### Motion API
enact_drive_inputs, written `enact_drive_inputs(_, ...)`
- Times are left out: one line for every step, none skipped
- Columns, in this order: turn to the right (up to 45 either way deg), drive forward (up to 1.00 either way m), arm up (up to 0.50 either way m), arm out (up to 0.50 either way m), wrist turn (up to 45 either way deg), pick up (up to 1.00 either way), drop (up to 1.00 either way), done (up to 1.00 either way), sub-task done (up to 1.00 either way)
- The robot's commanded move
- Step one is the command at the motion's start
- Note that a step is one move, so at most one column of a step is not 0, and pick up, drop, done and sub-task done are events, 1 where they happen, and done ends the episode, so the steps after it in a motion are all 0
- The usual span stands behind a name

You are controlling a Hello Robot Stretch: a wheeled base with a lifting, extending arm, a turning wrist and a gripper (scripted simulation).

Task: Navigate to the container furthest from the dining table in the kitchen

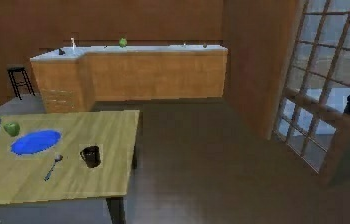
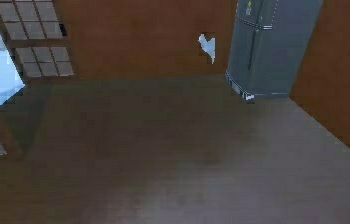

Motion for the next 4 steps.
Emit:
enact_drive_inputs(-3.0, 0.0, 0.0, 0.0, 0.0, 0.0, 0.0, 0.0, 0.0)
enact_drive_inputs(0.0, 0.3, 0.0, 0.0, 0.0, 0.0, 0.0, 0.0, 0.0)
enact_drive_inputs(-45.0, 0.0, 0.0, 0.0, 0.0, 0.0, 0.0, 0.0, 0.0)
enact_drive_inputs(-45.0, 0.0, 0.0, 0.0, 0.0, 0.0, 0.0, 0.0, 0.0)
